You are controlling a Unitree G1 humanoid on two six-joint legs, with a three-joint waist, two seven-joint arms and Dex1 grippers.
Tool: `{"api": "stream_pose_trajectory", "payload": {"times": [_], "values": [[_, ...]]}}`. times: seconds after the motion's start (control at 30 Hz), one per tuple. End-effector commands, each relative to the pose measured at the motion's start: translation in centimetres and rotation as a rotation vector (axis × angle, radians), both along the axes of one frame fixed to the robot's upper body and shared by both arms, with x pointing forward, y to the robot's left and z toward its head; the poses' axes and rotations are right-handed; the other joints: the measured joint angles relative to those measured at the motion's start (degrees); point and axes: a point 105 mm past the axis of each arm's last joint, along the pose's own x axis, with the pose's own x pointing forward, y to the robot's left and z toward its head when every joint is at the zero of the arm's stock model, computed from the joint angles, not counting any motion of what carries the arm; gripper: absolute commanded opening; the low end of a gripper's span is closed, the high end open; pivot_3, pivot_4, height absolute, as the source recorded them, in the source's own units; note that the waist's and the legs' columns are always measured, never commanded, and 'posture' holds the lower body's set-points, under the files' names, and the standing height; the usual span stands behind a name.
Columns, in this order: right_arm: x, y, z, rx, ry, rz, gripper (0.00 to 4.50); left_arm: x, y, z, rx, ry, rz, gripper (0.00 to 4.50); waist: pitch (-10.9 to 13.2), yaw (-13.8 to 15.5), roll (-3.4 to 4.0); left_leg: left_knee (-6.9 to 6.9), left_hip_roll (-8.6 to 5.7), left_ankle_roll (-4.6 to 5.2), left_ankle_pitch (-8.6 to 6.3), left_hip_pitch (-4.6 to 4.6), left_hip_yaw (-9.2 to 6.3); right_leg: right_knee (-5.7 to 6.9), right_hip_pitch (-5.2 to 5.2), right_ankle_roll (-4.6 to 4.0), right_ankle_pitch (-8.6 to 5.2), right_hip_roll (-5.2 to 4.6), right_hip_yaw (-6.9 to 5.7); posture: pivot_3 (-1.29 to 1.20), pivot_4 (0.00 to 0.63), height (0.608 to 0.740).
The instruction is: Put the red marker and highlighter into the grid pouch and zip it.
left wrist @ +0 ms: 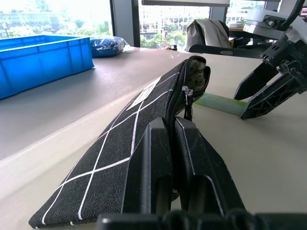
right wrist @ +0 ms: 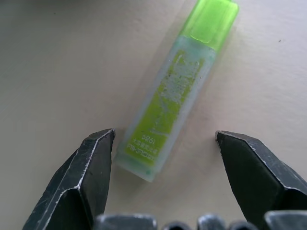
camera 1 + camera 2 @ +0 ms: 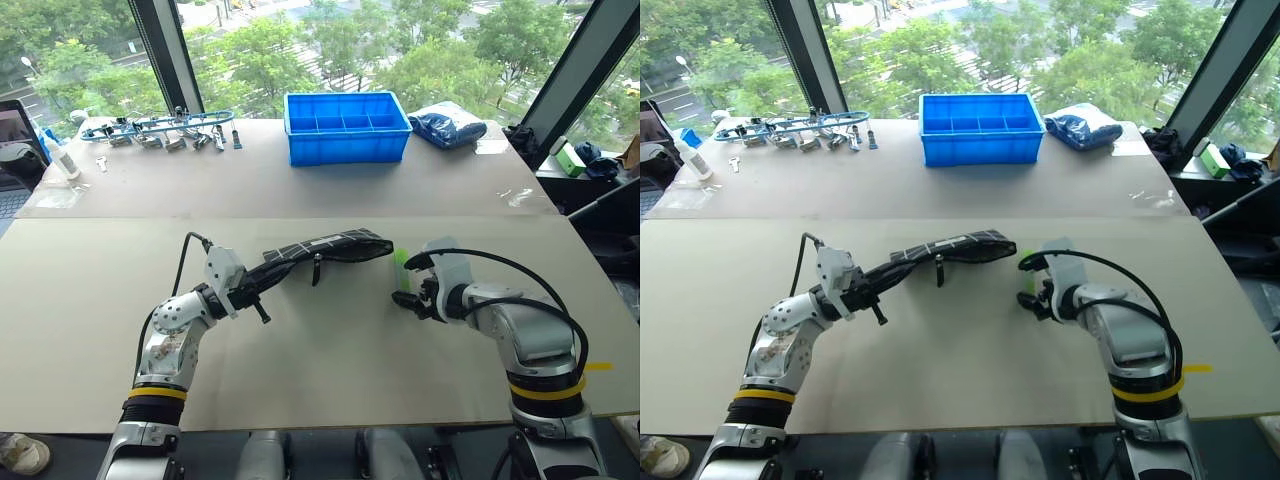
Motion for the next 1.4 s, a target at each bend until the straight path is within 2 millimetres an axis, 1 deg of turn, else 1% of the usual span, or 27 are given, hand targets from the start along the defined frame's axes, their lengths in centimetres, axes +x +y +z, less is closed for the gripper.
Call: {"api": "stream_pose_trajectory", "payload": {"times": [0.03, 0.07, 0.1, 0.13, 0.2, 0.23, 0.27, 0.3, 0.4, 0.47, 0.53, 0.6, 0.63, 0.67, 0.7, 0.73, 0.77, 0.8, 0.83, 0.87, 0.9, 0.93, 0.97, 1.03, 1.2, 1.4], "values": [[0.9, 0.0, 0.0, -0.043, -0.042, -0.007, 3.75, -0.2, -0.3, 1.4, -0.011, -0.06, -0.01, 0.0, 0.0, -0.12, 0.0, 0.0, 0.0, 0.0, 0.0, 0.02, -0.01, 0.0, 0.02, 0.0, 0.0, 0.01, 0.0, 0.0, 0.15, 0.74], [1.0, -0.1, 0.0, -0.052, -0.048, -0.012, 3.23, -0.2, -0.3, 1.4, -0.012, -0.061, -0.009, 0.0, 0.0, -0.24, 0.0, 0.0, 0.0, 0.0, 0.0, 0.04, -0.02, 0.0, 0.04, 0.0, 0.0, 0.01, -0.01, 0.0, 0.15, 0.74], [1.1, -0.3, 0.0, -0.063, -0.056, -0.013, 3.12, -0.2, -0.3, 1.4, -0.012, -0.061, -0.008, 0.0, 0.0, -0.34, 0.0, -0.01, 0.01, 0.0, 0.0, 0.05, -0.03, 0.01, 0.04, 0.0, 0.0, 0.01, -0.01, 0.0, 0.15, 0.74], [1.1, -0.5, 0.1, -0.066, -0.062, -0.018, 2.82, -0.2, -0.3, 1.4, -0.013, -0.061, -0.006, 0.0, 0.0, -0.46, 0.0, -0.01, 0.01, 0.0, 0.0, 0.05, -0.05, 0.01, 0.04, 0.0, 0.0, 0.01, -0.01, 0.0, 0.15, 0.74], [1.2, -1.1, 0.2, -0.069, -0.075, -0.027, 2.07, -0.2, -0.3, 1.3, -0.015, -0.06, -0.003, 0.0, 0.0, -0.47, 0.0, -0.01, 0.0, 0.0, 0.0, 0.05, -0.06, 0.01, 0.04, 0.0, 0.0, 0.01, -0.02, 0.0, 0.15, 0.74], [1.2, -1.3, 0.3, -0.07, -0.081, -0.031, 1.81, -0.2, -0.2, 1.2, -0.015, -0.059, -0.002, 0.0, 0.0, -0.34, 0.0, 0.0, 0.0, 0.0, 0.0, 0.04, -0.07, 0.01, 0.05, 0.0, 0.0, 0.0, -0.03, 0.0, 0.15, 0.74], [1.2, -1.4, 0.4, -0.071, -0.086, -0.032, 1.36, -0.3, -0.2, 1.2, -0.016, -0.059, -0.001, 0.0, 0.0, -0.21, 0.0, 0.0, -0.02, 0.0, 0.0, 0.01, -0.08, 0.01, 0.05, 0.01, 0.0, -0.02, -0.03, 0.0, 0.15, 0.74], [1.1, -1.4, 0.8, -0.066, -0.099, -0.025, 1.05, -0.3, -0.2, 1.2, -0.016, -0.06, 0.0, 0.0, 0.0, -0.15, 0.0, 0.01, -0.02, 0.0, 0.0, 0.01, -0.07, -0.01, 0.05, 0.01, 0.01, -0.03, -0.03, 0.0, 0.15, 0.74], [1.1, -1.6, 1.6, -0.071, -0.129, -0.013, 0.99, -0.3, -0.2, 1.3, -0.017, -0.061, 0.002, 0.0, 0.0, -0.11, 0.0, 0.0, -0.02, 0.01, -0.01, -0.02, -0.07, -0.02, 0.04, 0.02, 0.01, -0.03, -0.03, 0.0, 0.15, 0.74], [1.4, -2.1, 2.2, -0.084, -0.149, -0.025, 0.99, -0.2, -0.3, 1.3, -0.018, -0.061, 0.003, 0.0, 0.0, -0.13, 0.0, 0.0, -0.02, 0.01, -0.01, -0.02, -0.07, -0.02, 0.02, 0.01, 0.01, -0.02, -0.03, 0.0, 0.15, 0.74], [2.1, -3.3, 3.3, -0.117, -0.207, -0.066, 0.99, -0.2, -0.3, 1.3, -0.019, -0.062, 0.002, 0.0, 0.0, -0.16, 0.0, -0.01, -0.01, 0.01, -0.01, -0.02, -0.07, -0.02, 0.02, 0.01, 0.01, -0.02, -0.03, 0.0, 0.15, 0.74], [3.2, -4.8, 6.8, -0.181, -0.365, -0.063, 0.99, -0.2, -0.3, 1.3, -0.018, -0.061, 0.0, 0.0, 0.01, -0.19, 0.0, -0.01, -0.02, 0.02, -0.01, -0.02, -0.06, -0.02, 0.01, 0.02, 0.01, -0.02, -0.02, 0.0, 0.15, 0.74], [3.6, -5.2, 9.0, -0.199, -0.457, -0.052, 0.99, -0.1, -0.3, 1.3, -0.018, -0.061, -0.001, 0.0, 0.02, -0.18, 0.02, -0.01, -0.03, 0.02, -0.01, -0.04, -0.06, -0.02, -0.01, 0.02, 0.01, -0.03, -0.01, 0.0, 0.15, 0.74], [3.7, -5.3, 10.4, -0.209, -0.515, -0.042, 0.99, -0.1, -0.3, 1.3, -0.017, -0.06, -0.001, 0.0, 0.04, -0.18, 0.05, 0.0, -0.04, 0.02, -0.01, -0.05, -0.05, -0.02, -0.02, 0.03, 0.01, -0.03, 0.0, 0.0, 0.15, 0.74], [3.7, -5.0, 11.8, -0.192, -0.565, -0.018, 0.99, -0.1, -0.3, 1.3, -0.017, -0.06, -0.002, 0.0, 0.04, -0.19, 0.05, -0.01, -0.05, 0.02, -0.01, -0.07, -0.04, -0.02, -0.06, 0.04, 0.01, -0.04, 0.02, 0.0, 0.15, 0.74], [3.7, -4.8, 12.6, -0.178, -0.596, 0.0, 0.99, 0.0, -0.3, 1.3, -0.017, -0.06, -0.001, 0.0, 0.04, -0.19, 0.05, -0.01, -0.03, 0.02, -0.01, -0.07, -0.04, -0.03, -0.06, 0.04, 0.01, -0.01, 0.01, 0.0, 0.15, 0.74], [3.4, -4.0, 13.5, -0.187, -0.64, 0.068, 0.99, 0.1, -0.2, 1.3, -0.017, -0.059, -0.002, 0.0, 0.04, -0.19, 0.05, -0.04, -0.01, 0.02, -0.01, -0.06, -0.07, -0.06, -0.05, 0.03, 0.01, 0.03, -0.01, 0.0, 0.15, 0.74], [2.2, -2.4, 14.4, -0.266, -0.722, 0.225, 0.99, 0.1, -0.3, 1.4, -0.017, -0.06, -0.004, 0.0, 0.04, -0.19, 0.05, -0.07, 0.02, 0.02, -0.01, -0.05, -0.08, -0.07, -0.04, 0.02, 0.0, 0.06, -0.02, 0.0, 0.15, 0.74], [0.9, -0.9, 14.5, -0.359, -0.775, 0.378, 0.99, 0.2, -0.3, 1.4, -0.017, -0.061, -0.006, 0.0, 0.04, -0.06, 0.05, -0.07, 0.04, 0.02, -0.01, -0.05, -0.09, -0.08, -0.04, 0.0, -0.01, 0.08, -0.03, 0.0, 0.15, 0.74], [0.0, 0.0, 14.3, -0.423, -0.802, 0.487, 0.99, 0.2, -0.3, 1.4, -0.017, -0.061, -0.007, 0.0, 0.04, 0.07, 0.05, -0.1, 0.02, 0.02, -0.01, -0.08, -0.1, -0.12, -0.05, -0.01, -0.03, 0.07, -0.05, 0.0, 0.15, 0.74], [-0.8, 0.4, 13.3, -0.551, -0.795, 0.603, 0.99, 0.3, -0.4, 1.4, -0.017, -0.062, -0.008, 0.0, 0.04, 0.05, 0.05, -0.14, 0.02, 0.03, -0.02, -0.06, -0.1, -0.18, -0.04, 0.0, -0.03, 0.07, -0.04, 0.0, 0.15, 0.74], [-1.2, 0.3, 12.4, -0.644, -0.785, 0.679, 0.99, 0.3, -0.4, 1.4, -0.018, -0.062, -0.009, 0.0, 0.04, 0.07, 0.05, -0.13, 0.03, 0.05, -0.03, -0.06, -0.09, -0.21, -0.02, 0.0, -0.03, 0.06, -0.02, 0.0, 0.15, 0.74], [-1.7, 0.3, 11.6, -0.711, -0.771, 0.75, 0.99, 0.3, -0.5, 1.5, -0.018, -0.063, -0.011, 0.0, 0.04, 0.08, 0.04, -0.12, -0.04, 0.06, -0.04, -0.09, -0.08, -0.22, -0.03, 0.06, -0.06, 0.0, -0.01, 0.0, 0.15, 0.74], [-2.4, 0.2, 10.6, -0.765, -0.75, 0.84, 0.99, 0.3, -0.5, 1.4, -0.017, -0.063, -0.013, 0.0, 0.05, 0.11, 0.02, 0.0, -0.04, 0.13, -0.08, -0.09, -0.06, -0.26, 0.05, 0.13, -0.03, -0.03, 0.0, 0.0, 0.15, 0.74], [-2.5, -0.2, 10.2, -0.805, -0.74, 0.882, 0.99, 0.2, -0.5, 1.4, -0.017, -0.062, -0.016, 0.0, 0.05, 0.09, 0.02, 0.04, -0.03, 0.13, -0.08, -0.03, 0.02, -0.23, 0.05, 0.19, 0.02, -0.02, 0.08, 0.0, 0.15, 0.74], [-1.3, 0.9, 9.4, -0.844, -0.773, 0.878, 0.99, 0.2, -0.5, 1.5, -0.012, -0.062, -0.021, 0.0, 0.05, 0.11, 0.02, 0.04, -0.01, 0.13, -0.07, -0.02, 0.05, -0.22, 0.04, 0.15, 0.01, 0.0, 0.09, 0.0, 0.15, 0.74]]}}
